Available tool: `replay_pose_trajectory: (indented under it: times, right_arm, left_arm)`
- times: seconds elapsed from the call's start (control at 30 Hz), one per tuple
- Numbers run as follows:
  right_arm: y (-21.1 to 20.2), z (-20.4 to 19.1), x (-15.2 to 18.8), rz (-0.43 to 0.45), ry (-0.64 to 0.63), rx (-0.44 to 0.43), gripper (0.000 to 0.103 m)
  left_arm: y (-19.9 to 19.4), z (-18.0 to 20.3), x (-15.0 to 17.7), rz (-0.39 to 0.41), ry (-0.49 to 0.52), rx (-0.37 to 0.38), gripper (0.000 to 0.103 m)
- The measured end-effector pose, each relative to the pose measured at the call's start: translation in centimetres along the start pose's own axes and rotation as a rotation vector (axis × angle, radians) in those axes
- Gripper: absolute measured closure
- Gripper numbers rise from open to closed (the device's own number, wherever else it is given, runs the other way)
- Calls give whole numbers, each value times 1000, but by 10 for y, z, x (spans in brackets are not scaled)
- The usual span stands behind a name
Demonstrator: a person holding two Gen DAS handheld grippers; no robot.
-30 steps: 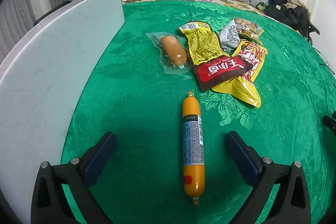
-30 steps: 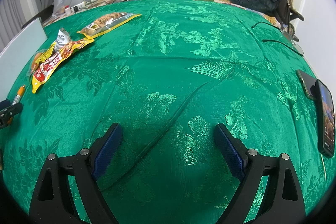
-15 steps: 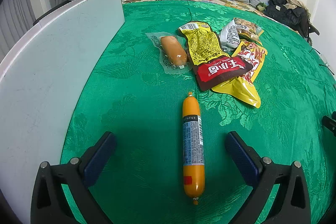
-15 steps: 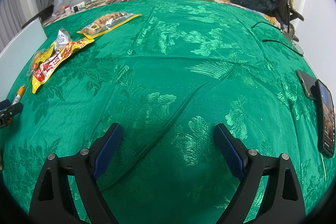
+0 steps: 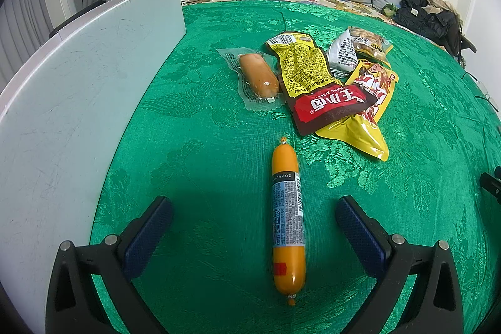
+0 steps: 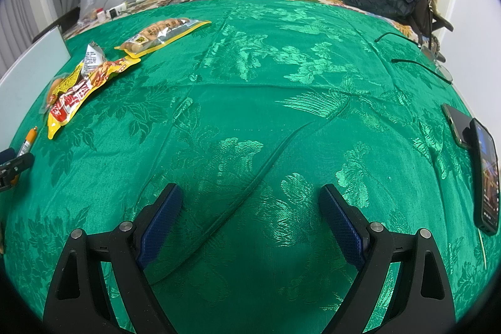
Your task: Organize snacks
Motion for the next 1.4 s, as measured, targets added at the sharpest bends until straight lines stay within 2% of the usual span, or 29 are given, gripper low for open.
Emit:
replay_pose_trajectory:
  times: [0.47, 0.53, 0.57, 0.7, 0.8, 0.87, 1.0, 1.1, 1.33, 1.4]
  right_arm:
    - [0, 1, 0, 0, 22, 6, 11]
    - [2, 0, -2, -36, 80, 36, 11]
    - [3, -5, -6, -69, 112, 21, 11]
    - [-2, -45, -38, -92, 210, -202, 12]
    - [6, -95, -75, -119, 254, -356, 12]
    - [21, -124, -92, -162, 265, -400, 13]
    - [57, -168, -116, -210, 264, -344, 15]
    - [67, -184, -120, -214, 272, -330, 15]
    - [69, -212, -122, -169, 109, -199, 12]
    - [68, -218, -119, -149, 49, -192, 11]
  left_arm:
    - [0, 0, 0, 0, 0, 0, 0]
    - [0, -1, 0, 0, 0, 1, 0]
    - [0, 0, 0, 0, 0, 1, 0]
    - [0, -1, 0, 0, 0, 1, 0]
    - [0, -1, 0, 0, 0, 1, 0]
    - [0, -1, 0, 0, 0, 1, 0]
    - [0, -1, 0, 0, 0, 1, 0]
    - [0, -1, 0, 0, 0, 1, 0]
    - [0, -1, 0, 0, -1, 1, 0]
    - [0, -1, 0, 0, -1, 1, 0]
Point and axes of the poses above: each gripper's, at about its wrist camera, not at the fingertips, and y roughly the way its jaws point, z to its right, x to its underside, the point moved 7 cm from there along y, roughly the way its jaws point, and after that the axes turned 8 degrees about -z, right-handed, at the moved point
